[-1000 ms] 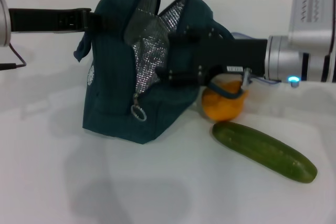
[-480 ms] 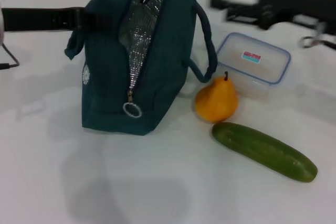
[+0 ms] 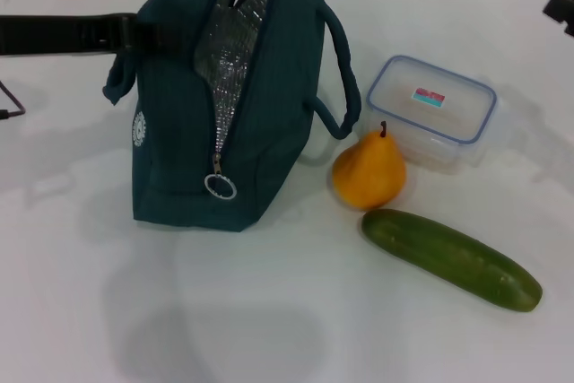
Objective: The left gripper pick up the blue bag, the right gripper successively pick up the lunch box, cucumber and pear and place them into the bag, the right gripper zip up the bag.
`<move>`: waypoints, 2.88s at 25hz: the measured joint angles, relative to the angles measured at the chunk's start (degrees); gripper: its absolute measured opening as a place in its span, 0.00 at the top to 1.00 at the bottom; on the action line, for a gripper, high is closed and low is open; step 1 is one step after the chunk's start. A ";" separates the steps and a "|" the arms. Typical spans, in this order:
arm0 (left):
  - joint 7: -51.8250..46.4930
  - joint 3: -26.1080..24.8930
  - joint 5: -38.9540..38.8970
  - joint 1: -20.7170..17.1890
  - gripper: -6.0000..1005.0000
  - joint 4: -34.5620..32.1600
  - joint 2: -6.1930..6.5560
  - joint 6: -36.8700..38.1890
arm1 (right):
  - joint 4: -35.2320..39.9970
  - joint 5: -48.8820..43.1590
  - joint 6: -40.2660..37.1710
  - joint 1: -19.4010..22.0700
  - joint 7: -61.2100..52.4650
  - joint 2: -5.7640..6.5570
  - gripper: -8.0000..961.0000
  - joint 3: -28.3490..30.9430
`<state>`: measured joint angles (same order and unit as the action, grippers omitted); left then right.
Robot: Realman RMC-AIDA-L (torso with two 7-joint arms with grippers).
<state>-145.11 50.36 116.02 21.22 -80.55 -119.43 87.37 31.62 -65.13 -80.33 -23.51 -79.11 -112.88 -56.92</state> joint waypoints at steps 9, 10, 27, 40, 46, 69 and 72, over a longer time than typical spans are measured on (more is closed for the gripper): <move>0.00 0.00 0.19 0.95 0.95 0.19 -0.01 0.00 | -9.43 -10.21 7.42 -3.20 -16.50 1.26 0.13 -0.43; 0.00 0.00 0.19 0.95 0.95 0.19 -0.01 0.00 | -9.43 -10.21 7.42 -3.20 -16.50 1.26 0.13 -0.43; 0.00 0.00 0.26 0.97 0.95 0.66 -0.14 -0.09 | -10.88 -16.26 11.90 -4.34 -22.38 1.04 0.14 -0.81; 0.42 0.03 0.26 0.65 0.95 0.76 -0.16 -0.18 | -13.79 -16.35 14.22 -6.51 -22.00 -0.96 0.14 -0.99; 0.47 0.00 0.26 0.25 0.95 0.76 -0.13 -0.19 | -13.79 -15.99 13.47 -6.54 -22.04 -1.47 0.14 -0.67; 0.53 0.44 0.26 -0.01 0.95 0.75 -0.10 -0.16 | -13.91 -12.65 10.33 -5.83 -22.49 -2.34 0.15 -0.34; 0.53 0.44 0.26 0.01 0.95 0.75 -0.10 -0.10 | -14.33 -11.68 10.25 -5.73 -22.50 -2.33 0.15 -0.28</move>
<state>-144.58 50.80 116.28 21.23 -79.80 -119.53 87.27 17.30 -76.81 -70.08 -29.24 -101.60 -115.21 -57.21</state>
